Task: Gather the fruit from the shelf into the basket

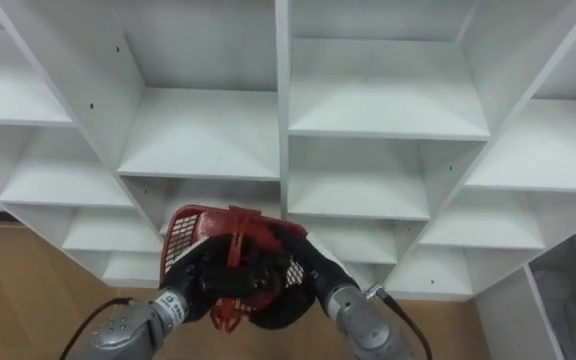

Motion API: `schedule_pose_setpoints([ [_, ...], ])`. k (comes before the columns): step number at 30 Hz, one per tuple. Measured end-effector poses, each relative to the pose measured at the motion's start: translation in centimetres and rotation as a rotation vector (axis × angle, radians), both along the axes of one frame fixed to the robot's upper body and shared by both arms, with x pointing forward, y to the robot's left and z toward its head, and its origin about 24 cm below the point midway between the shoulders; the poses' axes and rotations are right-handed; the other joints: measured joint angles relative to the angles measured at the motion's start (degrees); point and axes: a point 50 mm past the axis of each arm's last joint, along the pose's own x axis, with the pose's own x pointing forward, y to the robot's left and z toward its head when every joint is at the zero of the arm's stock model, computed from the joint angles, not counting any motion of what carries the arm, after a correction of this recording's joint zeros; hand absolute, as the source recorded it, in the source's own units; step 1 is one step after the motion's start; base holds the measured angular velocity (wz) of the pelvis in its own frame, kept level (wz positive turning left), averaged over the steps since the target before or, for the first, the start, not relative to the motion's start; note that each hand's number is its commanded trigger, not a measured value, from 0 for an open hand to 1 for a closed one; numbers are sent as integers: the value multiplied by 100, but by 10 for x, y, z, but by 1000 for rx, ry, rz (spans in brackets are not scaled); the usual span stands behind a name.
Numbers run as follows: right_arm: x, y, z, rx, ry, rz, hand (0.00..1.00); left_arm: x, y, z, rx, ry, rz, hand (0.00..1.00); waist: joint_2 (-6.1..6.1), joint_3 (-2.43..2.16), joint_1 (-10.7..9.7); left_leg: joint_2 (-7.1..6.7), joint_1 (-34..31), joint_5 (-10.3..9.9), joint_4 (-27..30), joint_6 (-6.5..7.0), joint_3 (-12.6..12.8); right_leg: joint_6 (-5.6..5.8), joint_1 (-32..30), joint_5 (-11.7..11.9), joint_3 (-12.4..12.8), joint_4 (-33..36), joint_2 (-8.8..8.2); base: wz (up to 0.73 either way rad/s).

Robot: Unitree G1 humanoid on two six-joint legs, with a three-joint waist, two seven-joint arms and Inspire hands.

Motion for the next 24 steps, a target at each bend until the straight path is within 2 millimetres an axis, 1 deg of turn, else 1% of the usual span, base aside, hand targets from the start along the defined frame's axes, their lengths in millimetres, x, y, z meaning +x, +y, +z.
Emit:
schedule_pose_setpoints([
  [4,-5,0,0,26,32,20,0,-4,7,-4,69,11,-11,100,-12,-16,22,9,-2,-1,-13,-1,32,-5,-6,3,25,8,18,0],
  [8,-7,1,1,61,45,29,0,-6,13,-5,80,17,7,100,-37,-32,5,18,-14,-3,-30,-5,55,-6,-31,6,76,-3,40,-4],
  [11,-14,-6,-3,136,95,-25,0,-6,17,-6,82,23,25,100,-80,-54,6,16,15,-5,-33,-9,51,-6,8,5,76,-30,38,0],
  [13,-21,-10,-6,183,133,-58,0,-5,22,-5,81,23,50,100,-139,-45,3,16,79,-6,-52,-9,56,-5,86,6,83,-79,43,0],
  [15,-25,-12,-9,196,152,-71,0,-5,24,-6,90,28,66,100,-177,-64,-15,18,108,-11,-60,-16,38,-3,125,8,81,-108,49,0],
  [19,-32,-18,-12,208,175,-97,0,-10,25,-9,99,43,79,100,-184,-60,-8,17,144,-19,-107,-18,35,2,132,12,84,-111,55,0],
  [22,-33,-20,-13,212,179,-106,0,-15,28,-12,99,58,96,100,-182,-58,-5,22,159,-25,-119,-27,36,1,132,12,97,-111,65,-1],
  [24,-34,-22,-13,217,182,-113,0,-14,30,-11,95,57,110,100,-183,-51,1,23,160,-27,-120,-30,36,1,131,13,99,-112,69,0],
])
